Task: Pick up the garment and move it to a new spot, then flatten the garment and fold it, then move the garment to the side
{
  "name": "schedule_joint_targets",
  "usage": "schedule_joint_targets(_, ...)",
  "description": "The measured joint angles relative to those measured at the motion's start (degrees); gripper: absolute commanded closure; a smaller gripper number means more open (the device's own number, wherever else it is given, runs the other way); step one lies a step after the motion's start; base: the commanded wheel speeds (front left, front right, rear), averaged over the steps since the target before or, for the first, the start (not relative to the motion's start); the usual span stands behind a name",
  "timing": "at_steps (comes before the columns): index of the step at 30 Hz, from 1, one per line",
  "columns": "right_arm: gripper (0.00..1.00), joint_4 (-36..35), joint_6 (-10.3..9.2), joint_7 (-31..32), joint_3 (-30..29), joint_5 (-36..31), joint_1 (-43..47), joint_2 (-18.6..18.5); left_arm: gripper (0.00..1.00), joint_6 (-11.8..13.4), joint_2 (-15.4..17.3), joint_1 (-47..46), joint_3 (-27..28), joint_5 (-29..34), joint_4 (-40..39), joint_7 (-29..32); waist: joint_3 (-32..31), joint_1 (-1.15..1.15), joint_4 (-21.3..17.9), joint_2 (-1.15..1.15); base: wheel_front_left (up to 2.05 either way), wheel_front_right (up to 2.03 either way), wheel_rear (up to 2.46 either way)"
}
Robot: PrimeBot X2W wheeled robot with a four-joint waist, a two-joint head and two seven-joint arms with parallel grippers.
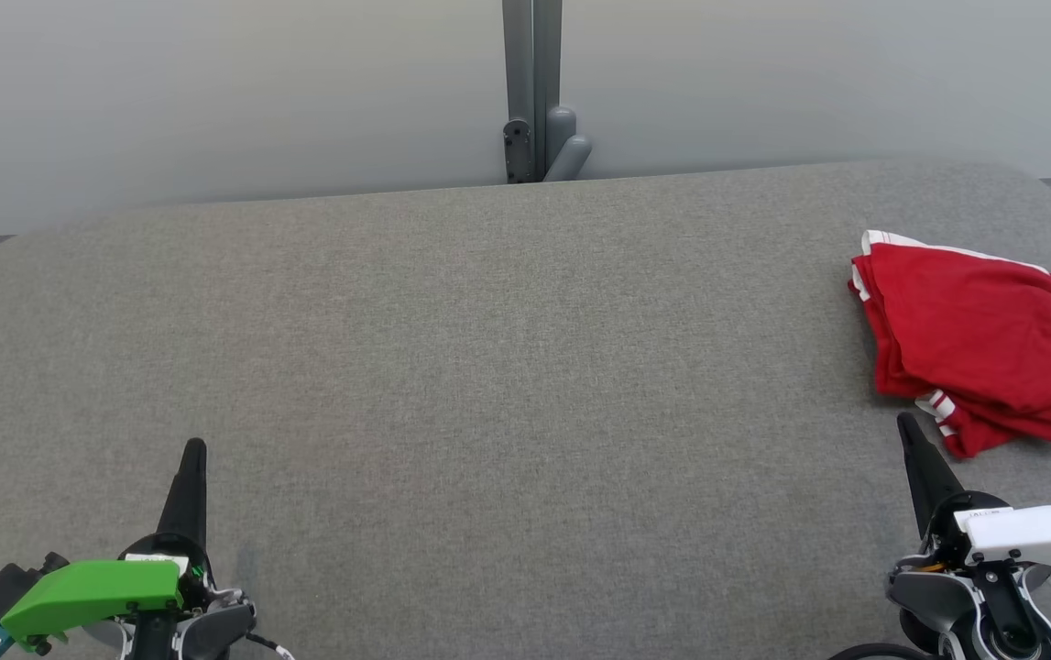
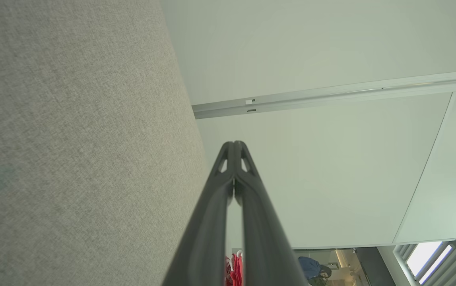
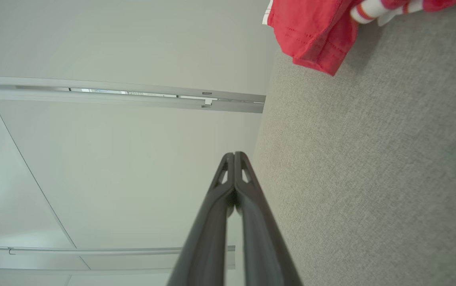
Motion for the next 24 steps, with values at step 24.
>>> schedule_joint_targets(24, 1.0, -0.35, 0.0, 1.67, 0.08, 7.1, -0.48, 0.04, 1.0, -0.08, 0.02, -1.1, 0.42, -6.5, -0.42, 1.6, -0.05, 0.0, -0.65, 0.0, 0.0, 0.0, 0.0)
